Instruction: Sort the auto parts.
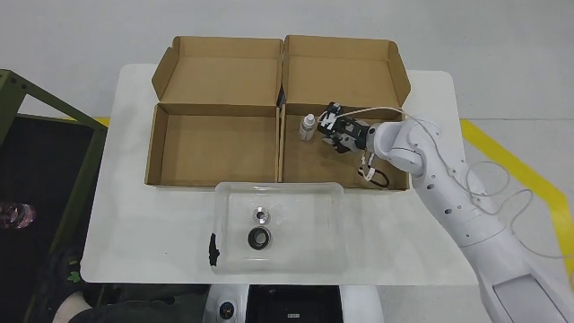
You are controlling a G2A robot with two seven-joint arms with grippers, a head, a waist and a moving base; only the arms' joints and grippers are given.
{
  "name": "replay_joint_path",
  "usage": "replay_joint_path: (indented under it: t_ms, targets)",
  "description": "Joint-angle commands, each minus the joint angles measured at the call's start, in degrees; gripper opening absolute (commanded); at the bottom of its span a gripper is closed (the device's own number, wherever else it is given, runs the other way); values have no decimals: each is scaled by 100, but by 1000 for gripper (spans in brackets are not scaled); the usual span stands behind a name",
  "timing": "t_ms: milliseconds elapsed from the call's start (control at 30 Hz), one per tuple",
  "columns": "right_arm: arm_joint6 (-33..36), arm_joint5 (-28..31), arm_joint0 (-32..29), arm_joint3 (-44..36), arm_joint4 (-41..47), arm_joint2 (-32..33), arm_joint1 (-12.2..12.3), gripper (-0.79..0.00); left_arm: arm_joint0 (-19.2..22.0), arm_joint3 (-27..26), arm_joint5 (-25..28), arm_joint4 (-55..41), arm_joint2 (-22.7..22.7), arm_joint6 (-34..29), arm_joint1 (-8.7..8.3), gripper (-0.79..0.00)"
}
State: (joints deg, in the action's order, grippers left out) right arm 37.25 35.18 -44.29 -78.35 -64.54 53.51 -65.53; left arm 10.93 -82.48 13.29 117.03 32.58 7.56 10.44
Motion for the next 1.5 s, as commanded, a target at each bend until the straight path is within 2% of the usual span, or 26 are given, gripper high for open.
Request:
replay_joint_path:
  t_ms: [0, 200, 467, 733, 1100, 1467]
  targets:
    - [-104, 17, -49, -69, 12, 74, 17, -496, 0, 0, 0, 0, 0, 0, 0, 0]
    - [-290, 55, -312, -504, -31, 385, 109, -489, 0, 0, 0, 0, 0, 0, 0, 0]
    - [-339, 198, -911, -1717, -163, 892, 275, -483, 0, 0, 0, 0, 0, 0, 0, 0]
    - [-352, 558, -1506, -2748, -281, 973, 371, -477, 0, 0, 0, 0, 0, 0, 0, 0]
    - [-432, 896, -1699, -3387, -578, 238, 323, -474, 0, 0, 0, 0, 0, 0, 0, 0]
    - [-287, 936, -1326, -3216, -880, -852, 112, -468, 0, 0, 0, 0, 0, 0, 0, 0]
